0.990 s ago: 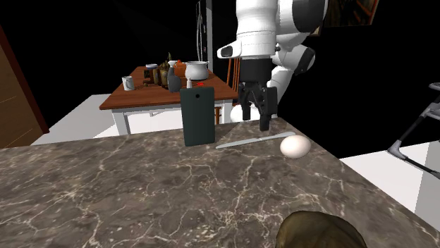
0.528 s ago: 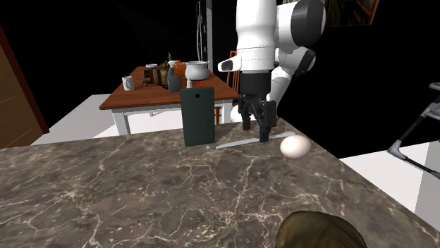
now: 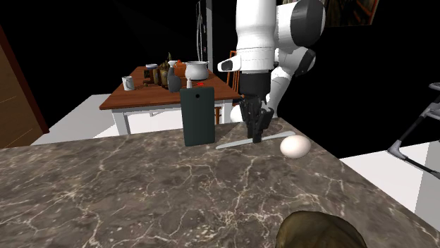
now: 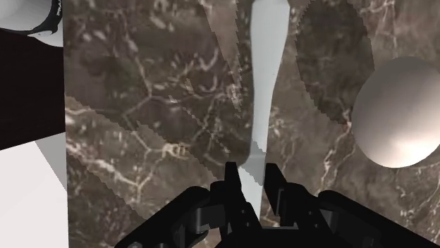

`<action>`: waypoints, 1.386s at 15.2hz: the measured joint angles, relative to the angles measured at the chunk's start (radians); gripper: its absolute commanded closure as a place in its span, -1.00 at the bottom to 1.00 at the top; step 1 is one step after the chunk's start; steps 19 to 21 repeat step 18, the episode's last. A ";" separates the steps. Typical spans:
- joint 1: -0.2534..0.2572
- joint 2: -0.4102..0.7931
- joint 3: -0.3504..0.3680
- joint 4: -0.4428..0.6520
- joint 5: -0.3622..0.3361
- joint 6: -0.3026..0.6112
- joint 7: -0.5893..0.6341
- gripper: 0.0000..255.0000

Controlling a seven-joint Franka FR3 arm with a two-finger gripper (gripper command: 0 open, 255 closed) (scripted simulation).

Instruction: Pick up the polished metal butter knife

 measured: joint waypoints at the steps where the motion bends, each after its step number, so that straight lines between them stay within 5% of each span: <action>1: 0.000 0.000 0.000 0.000 0.000 0.000 0.000 1.00; 21: -0.017 0.077 -0.027 0.240 -0.034 -0.163 0.036 1.00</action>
